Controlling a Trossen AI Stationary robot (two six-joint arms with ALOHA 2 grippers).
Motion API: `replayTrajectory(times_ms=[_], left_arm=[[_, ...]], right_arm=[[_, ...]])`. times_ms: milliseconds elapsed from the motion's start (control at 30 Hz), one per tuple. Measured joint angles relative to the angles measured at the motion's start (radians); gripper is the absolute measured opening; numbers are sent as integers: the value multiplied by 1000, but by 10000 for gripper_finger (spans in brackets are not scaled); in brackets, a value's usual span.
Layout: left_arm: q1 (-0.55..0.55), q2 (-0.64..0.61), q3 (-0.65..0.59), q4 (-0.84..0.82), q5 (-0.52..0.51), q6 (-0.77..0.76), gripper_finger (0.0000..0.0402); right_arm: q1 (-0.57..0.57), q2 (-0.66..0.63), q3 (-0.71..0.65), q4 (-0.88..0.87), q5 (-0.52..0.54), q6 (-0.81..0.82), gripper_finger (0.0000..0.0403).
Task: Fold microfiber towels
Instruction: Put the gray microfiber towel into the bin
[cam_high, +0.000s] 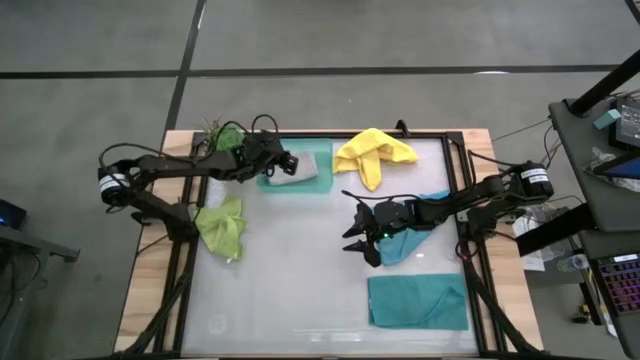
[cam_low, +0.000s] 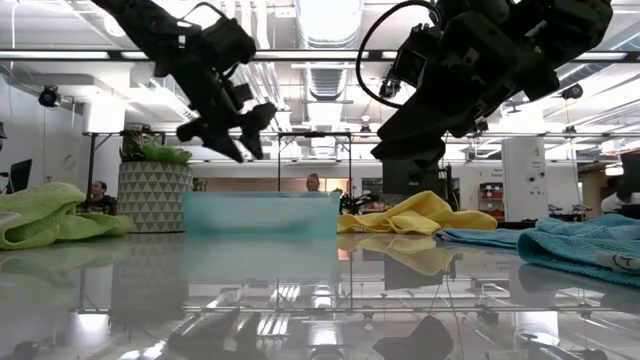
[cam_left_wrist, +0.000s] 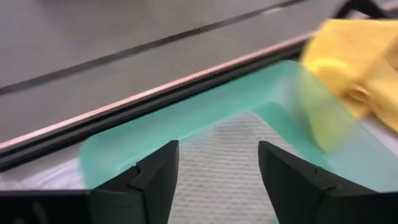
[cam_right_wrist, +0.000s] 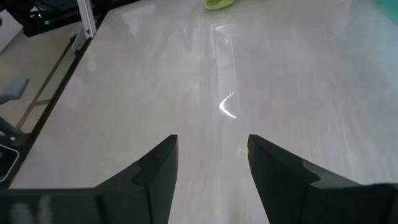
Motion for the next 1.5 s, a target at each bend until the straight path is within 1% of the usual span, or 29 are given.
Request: replayTrajectory(times_ms=[100,200,267,300,433,500,633,767,900,1033,1100,1200,1300,1433,1500], left_arm=[[-5,32,28,-6,75,41,181],[-2,90,95,-21,188,106,144],[5,147,181,-108,241,168,113],[8,178,234,-171,251,210,97],[34,326,440,-437,255,455,34],[53,397,504,-493,255,554,10],[86,499,551,-497,267,680,7],[96,544,546,-462,270,722,3],[94,559,531,-400,281,756,1],[93,565,530,-369,352,764,1],[92,570,529,-354,371,783,0],[86,575,529,-355,384,820,0],[79,576,528,-357,388,825,0],[66,576,528,-359,448,847,0],[54,576,528,-359,463,848,0]], right_arm=[[0,0,-1,0,0,-10,185],[0,0,-1,0,0,-12,185],[0,0,-1,0,0,-18,185],[0,0,-1,0,0,-21,185],[0,0,-1,0,1,-24,185],[0,0,-2,0,1,-24,185],[0,0,-2,-1,1,-25,185],[0,0,-2,-4,1,-34,185],[-1,0,-2,-4,2,-37,185],[-1,0,-2,-4,17,-43,185],[-1,0,-2,-4,19,-43,185],[-1,0,-2,-4,19,-43,185],[-1,0,-2,-4,18,-43,185],[-1,0,-3,-4,18,-49,185],[-1,0,-3,-3,19,-51,185]])
